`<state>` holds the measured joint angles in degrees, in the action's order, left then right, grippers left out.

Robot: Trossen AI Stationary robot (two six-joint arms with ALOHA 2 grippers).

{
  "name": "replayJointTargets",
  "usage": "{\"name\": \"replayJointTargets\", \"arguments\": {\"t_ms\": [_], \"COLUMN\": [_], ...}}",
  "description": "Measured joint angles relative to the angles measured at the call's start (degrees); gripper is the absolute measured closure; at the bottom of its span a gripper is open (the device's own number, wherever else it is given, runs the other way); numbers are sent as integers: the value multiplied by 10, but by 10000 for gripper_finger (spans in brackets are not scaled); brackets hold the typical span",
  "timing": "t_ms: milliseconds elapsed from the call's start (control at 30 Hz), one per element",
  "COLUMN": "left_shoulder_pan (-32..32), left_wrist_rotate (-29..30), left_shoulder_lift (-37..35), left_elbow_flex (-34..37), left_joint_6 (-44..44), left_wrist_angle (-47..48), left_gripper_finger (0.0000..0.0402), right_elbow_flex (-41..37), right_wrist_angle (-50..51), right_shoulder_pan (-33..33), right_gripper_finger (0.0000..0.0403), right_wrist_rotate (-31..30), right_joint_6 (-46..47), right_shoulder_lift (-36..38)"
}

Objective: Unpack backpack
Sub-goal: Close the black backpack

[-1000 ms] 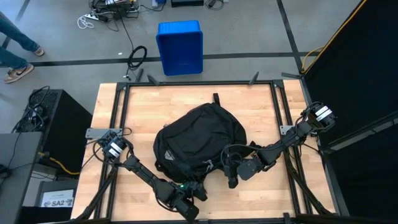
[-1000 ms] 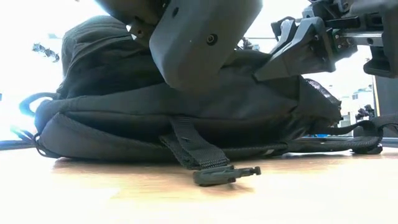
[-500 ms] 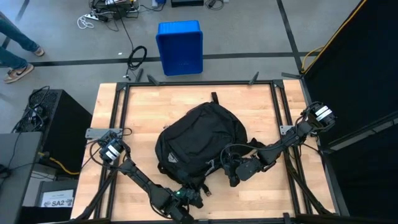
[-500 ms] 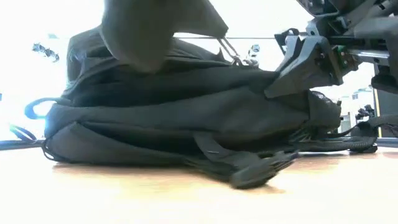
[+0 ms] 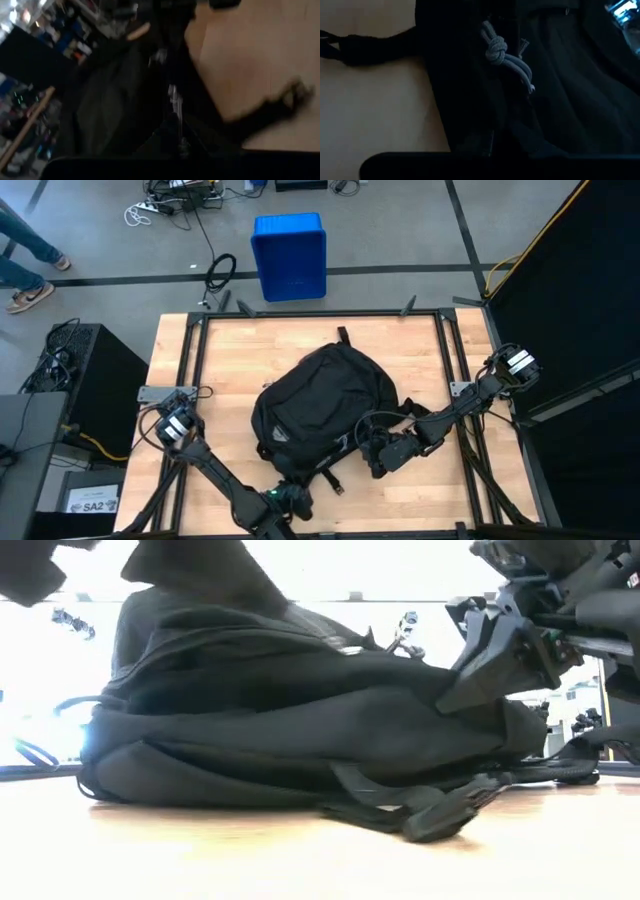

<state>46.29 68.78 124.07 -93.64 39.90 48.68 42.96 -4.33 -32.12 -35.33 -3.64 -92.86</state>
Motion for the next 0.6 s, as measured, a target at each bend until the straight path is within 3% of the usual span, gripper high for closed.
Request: {"name": "replayJointTargets", "arguments": {"t_ms": [200, 333, 600], "left_shoulder_pan": [32, 51, 52], "left_wrist_rotate": [-42, -70, -82], "left_shoulder_lift": [0, 0, 0], "left_elbow_flex": [-2, -2, -2], "left_joint_6": [218, 318, 339], "left_wrist_angle": [190, 265, 259], "left_gripper_finger": [401, 401, 401], "right_elbow_flex": [1, 1, -2], "right_wrist_angle": [67, 109, 85], "right_shoulder_pan": [3, 11, 14], "right_gripper_finger": [403, 403, 382], "right_wrist_rotate": [-3, -3, -5], "right_joint_6": [36, 72, 51], "right_shoulder_lift": [0, 0, 4]}}
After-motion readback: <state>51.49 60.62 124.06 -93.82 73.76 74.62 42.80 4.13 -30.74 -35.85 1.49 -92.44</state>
